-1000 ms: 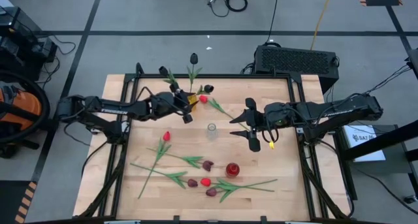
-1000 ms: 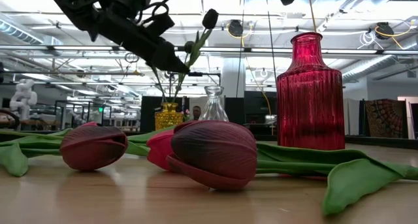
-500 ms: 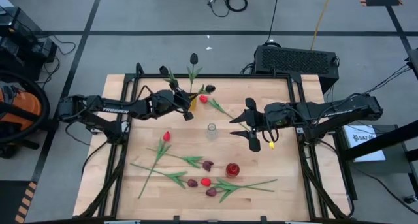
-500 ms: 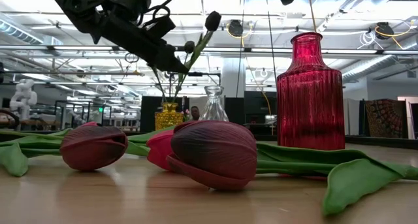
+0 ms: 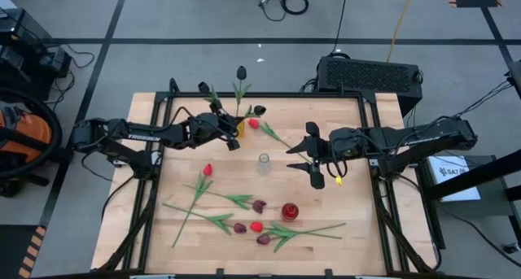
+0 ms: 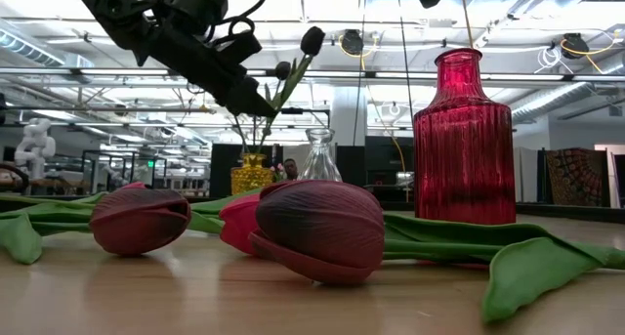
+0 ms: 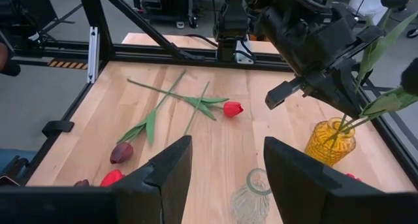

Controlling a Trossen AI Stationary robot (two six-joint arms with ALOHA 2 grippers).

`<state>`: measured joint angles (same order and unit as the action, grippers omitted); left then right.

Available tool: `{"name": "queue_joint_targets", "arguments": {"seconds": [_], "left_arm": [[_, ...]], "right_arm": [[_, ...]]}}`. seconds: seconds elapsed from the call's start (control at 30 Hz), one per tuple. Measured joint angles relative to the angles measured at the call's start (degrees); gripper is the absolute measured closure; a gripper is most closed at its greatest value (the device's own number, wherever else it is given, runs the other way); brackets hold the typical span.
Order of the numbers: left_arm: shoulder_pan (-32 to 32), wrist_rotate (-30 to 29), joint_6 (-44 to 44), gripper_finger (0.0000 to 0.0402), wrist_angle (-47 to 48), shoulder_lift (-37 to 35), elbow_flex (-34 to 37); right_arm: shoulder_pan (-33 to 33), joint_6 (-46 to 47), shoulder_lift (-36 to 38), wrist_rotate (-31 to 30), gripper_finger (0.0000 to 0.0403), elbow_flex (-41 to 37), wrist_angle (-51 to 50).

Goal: Sort flowers into vase by color
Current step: Put the black tulip into the yellow vase, then adjust the transparent vase

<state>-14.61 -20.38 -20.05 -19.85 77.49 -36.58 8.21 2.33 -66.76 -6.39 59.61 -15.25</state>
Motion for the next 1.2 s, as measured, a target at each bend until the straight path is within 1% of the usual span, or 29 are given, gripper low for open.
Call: {"name": "queue_joint_targets", "arguments": {"seconds": [0.13,0.2,0.27,0.47,0.6,0.87,1.07,1.2], "left_arm": [[0.02,-0.07,0.09,0.0394,1.68,-0.55,0.00],[0.01,-0.07,0.25,0.0387,2.68,-0.82,0.00],[0.01,-0.13,1.20,0.0370,4.03,-1.70,0.02],[0.44,-1.38,3.21,0.0294,5.22,-4.87,0.04],[1.68,-1.83,3.80,0.0267,7.61,-7.37,0.04],[2.01,-2.09,7.48,0.0262,14.75,-9.86,0.04],[2.51,2.94,7.72,0.0262,18.32,-11.79,0.04],[3.64,3.58,7.78,0.0262,19.45,-14.62,0.04]], "right_arm": [[0.02,0.00,0.00,0.02,0.0220,-0.02,-0.06],[0.02,0.00,0.00,0.42,0.0220,-0.01,-0.08],[0.02,0.00,0.00,0.46,0.0220,-0.02,-0.11],[0.02,0.17,0.00,0.46,0.0220,-0.02,-0.13],[0.02,0.39,0.00,0.46,0.0220,-0.02,-0.13],[0.04,0.75,0.00,0.46,0.0220,-0.02,-0.11],[0.02,1.07,0.00,0.45,0.0220,-0.02,-0.11],[0.04,1.07,0.00,0.44,0.0220,-0.02,-0.46]]}}
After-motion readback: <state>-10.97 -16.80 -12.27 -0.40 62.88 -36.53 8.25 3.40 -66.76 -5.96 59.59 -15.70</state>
